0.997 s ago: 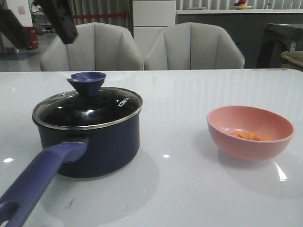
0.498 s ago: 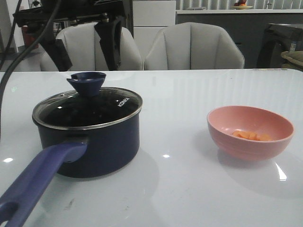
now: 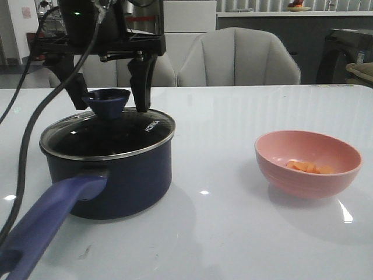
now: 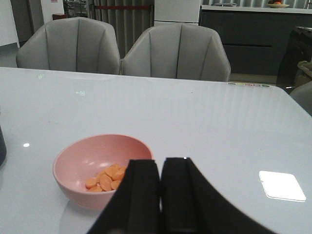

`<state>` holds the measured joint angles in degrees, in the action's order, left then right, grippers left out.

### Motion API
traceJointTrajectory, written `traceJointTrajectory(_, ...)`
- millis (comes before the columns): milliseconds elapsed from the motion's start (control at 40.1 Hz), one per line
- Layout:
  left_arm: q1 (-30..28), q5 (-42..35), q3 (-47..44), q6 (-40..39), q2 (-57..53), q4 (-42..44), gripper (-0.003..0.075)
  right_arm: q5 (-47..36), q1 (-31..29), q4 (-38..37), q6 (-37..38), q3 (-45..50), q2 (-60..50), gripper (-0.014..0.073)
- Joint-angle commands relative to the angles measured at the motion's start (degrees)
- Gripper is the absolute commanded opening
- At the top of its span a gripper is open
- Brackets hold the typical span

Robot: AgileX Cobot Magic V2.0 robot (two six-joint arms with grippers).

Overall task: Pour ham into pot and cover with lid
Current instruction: 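Lower the left gripper onto the blue knob of the glass lid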

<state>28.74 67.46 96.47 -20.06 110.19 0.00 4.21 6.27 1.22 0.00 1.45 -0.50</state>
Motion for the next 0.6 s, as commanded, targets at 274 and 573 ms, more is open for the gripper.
traceJointTrajectory(274,0.07,1.04,1.97,-1.04,-1.86,-0.78,0.0575,-4.58,-0.39,-0.60,0.00,0.63,-1.15,0.0163)
traceJointTrajectory(573,0.07,2.46,1.97,-1.04,-1.86,-0.78,0.0361,-4.58,-0.39,-0.60,0.00,0.63,-1.15,0.0163)
